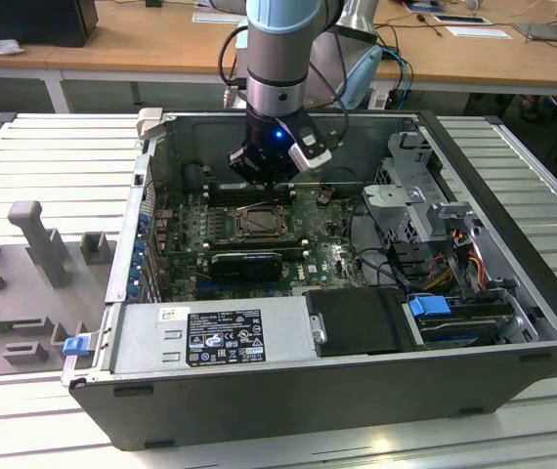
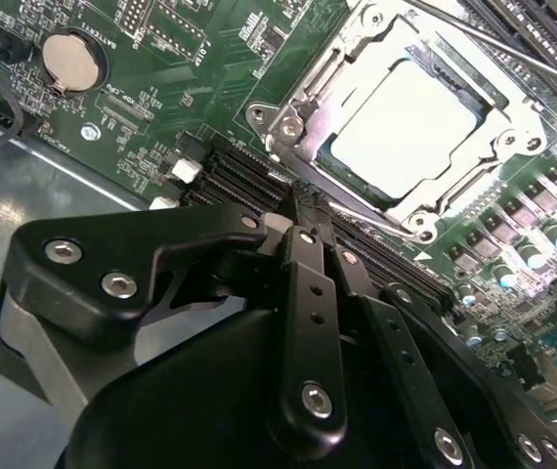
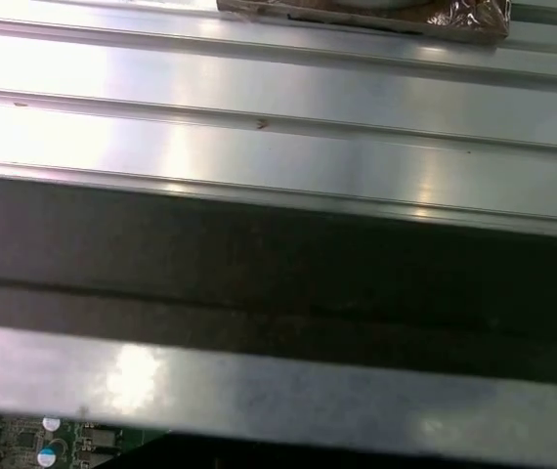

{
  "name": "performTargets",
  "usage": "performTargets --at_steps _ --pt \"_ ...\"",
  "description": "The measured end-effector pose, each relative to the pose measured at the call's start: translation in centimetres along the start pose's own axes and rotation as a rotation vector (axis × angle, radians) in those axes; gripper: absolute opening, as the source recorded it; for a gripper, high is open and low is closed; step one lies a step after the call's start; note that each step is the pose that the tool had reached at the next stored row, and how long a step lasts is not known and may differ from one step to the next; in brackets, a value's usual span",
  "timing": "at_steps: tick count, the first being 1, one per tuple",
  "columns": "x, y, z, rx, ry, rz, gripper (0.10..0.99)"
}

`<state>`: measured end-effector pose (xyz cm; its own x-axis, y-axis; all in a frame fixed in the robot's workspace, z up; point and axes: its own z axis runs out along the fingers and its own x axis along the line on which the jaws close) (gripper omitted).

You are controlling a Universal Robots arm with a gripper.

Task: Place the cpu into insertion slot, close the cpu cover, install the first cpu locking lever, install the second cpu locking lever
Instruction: 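Install the first cpu locking lever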

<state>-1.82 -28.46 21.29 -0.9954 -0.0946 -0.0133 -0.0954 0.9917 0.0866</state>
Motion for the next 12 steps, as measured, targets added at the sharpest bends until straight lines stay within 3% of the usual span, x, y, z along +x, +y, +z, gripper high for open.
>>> performTargets --at_steps 12 --pt "-0.19 -0.07 0.84 0.001 -0.0002 0.000 0.106"
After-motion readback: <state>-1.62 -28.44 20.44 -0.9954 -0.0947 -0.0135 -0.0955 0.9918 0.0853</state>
